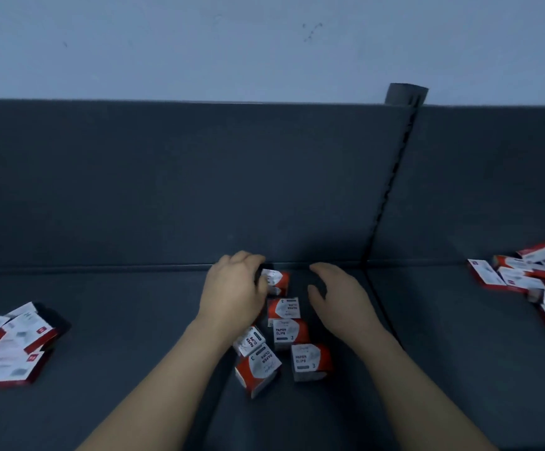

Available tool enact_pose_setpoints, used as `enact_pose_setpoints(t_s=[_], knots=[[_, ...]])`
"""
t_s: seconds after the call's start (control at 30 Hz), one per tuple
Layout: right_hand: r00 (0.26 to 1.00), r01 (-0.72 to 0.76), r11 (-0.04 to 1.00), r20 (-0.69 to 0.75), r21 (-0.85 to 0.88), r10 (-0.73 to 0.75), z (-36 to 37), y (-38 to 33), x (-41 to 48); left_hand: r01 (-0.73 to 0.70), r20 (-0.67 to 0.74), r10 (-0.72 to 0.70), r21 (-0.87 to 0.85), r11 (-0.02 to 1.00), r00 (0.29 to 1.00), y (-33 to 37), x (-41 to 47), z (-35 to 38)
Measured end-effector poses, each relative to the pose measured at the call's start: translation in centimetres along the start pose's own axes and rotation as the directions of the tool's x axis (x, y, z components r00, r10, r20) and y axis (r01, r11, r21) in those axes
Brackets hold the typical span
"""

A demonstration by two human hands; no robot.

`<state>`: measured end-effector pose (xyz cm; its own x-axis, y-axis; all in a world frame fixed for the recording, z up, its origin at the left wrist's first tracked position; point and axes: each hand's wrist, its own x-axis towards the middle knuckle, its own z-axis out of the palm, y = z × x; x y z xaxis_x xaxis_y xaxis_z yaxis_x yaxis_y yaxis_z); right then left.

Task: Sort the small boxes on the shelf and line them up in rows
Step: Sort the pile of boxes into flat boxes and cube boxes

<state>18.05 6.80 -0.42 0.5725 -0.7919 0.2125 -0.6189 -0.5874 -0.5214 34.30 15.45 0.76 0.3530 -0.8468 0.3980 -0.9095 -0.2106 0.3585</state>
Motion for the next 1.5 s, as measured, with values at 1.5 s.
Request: enact_pose_setpoints(t_s=[1.5], knots=[[0.841,-0.505,0.846,-0.314,-0.168,0.440,-35.4,39.2,-20.1,-0.376,0.193,0.409,-0.189,0.907,0.892,53.5,3.5,20.3]])
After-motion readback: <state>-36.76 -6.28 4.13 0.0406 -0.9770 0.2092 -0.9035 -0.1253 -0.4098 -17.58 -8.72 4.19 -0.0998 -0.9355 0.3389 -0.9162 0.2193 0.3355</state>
